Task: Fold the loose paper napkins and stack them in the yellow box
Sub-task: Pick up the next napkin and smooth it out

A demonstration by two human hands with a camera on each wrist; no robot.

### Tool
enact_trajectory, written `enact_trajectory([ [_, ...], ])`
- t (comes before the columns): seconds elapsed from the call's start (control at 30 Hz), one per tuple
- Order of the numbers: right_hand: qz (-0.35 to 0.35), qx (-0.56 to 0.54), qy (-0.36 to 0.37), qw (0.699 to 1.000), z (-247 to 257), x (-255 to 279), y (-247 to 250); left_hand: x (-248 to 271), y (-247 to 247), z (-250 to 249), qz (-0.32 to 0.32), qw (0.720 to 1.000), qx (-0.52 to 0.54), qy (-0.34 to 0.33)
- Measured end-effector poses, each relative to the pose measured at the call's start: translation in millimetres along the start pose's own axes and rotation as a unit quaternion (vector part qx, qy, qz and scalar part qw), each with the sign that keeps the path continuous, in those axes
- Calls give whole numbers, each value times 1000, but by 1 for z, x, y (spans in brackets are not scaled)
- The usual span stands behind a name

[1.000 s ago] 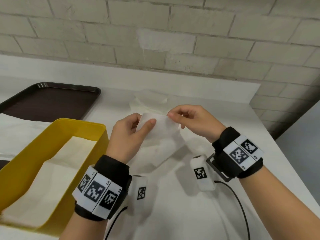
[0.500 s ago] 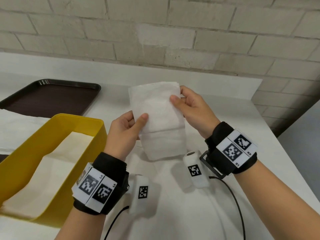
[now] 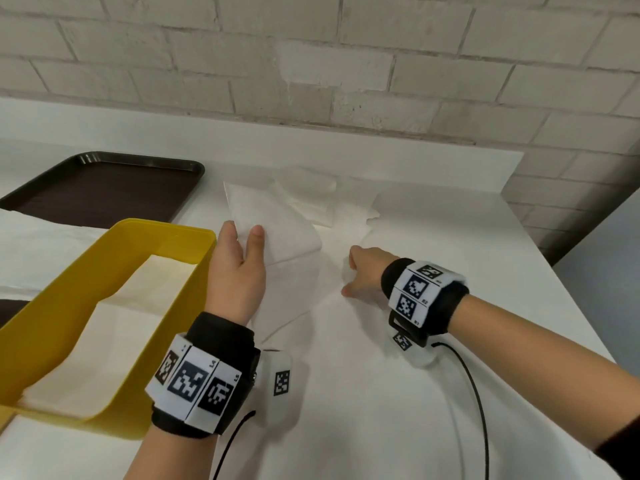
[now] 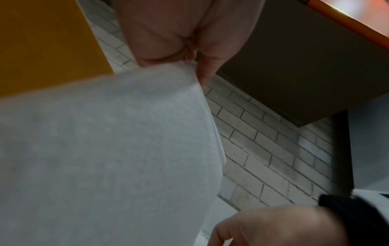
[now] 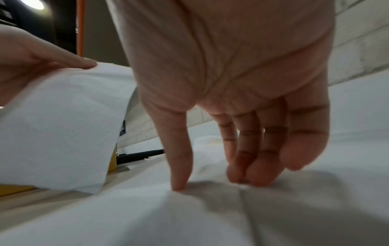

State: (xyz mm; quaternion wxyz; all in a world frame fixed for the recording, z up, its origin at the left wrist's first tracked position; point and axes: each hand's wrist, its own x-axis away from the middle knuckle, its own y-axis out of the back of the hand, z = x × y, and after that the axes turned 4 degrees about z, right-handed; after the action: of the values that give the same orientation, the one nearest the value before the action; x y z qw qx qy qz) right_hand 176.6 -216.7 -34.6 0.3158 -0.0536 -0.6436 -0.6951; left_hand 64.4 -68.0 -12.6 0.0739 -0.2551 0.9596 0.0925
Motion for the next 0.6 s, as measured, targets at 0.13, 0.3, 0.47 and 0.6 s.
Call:
enact_trajectory([
  [0.13, 9, -40, -20, 999, 7, -6, 0, 4, 1, 7, 11, 999, -28, 28],
  [0.3, -5, -38, -42, 998, 11, -11, -3, 0, 2, 16, -6, 999, -45, -19],
  [0.47, -26, -70, -63, 995, 13, -7, -5, 4, 0, 11, 9, 999, -4, -33],
  [0.6, -2, -138, -55, 989, 6, -9, -4, 6, 2, 8, 17, 999, 12, -38],
])
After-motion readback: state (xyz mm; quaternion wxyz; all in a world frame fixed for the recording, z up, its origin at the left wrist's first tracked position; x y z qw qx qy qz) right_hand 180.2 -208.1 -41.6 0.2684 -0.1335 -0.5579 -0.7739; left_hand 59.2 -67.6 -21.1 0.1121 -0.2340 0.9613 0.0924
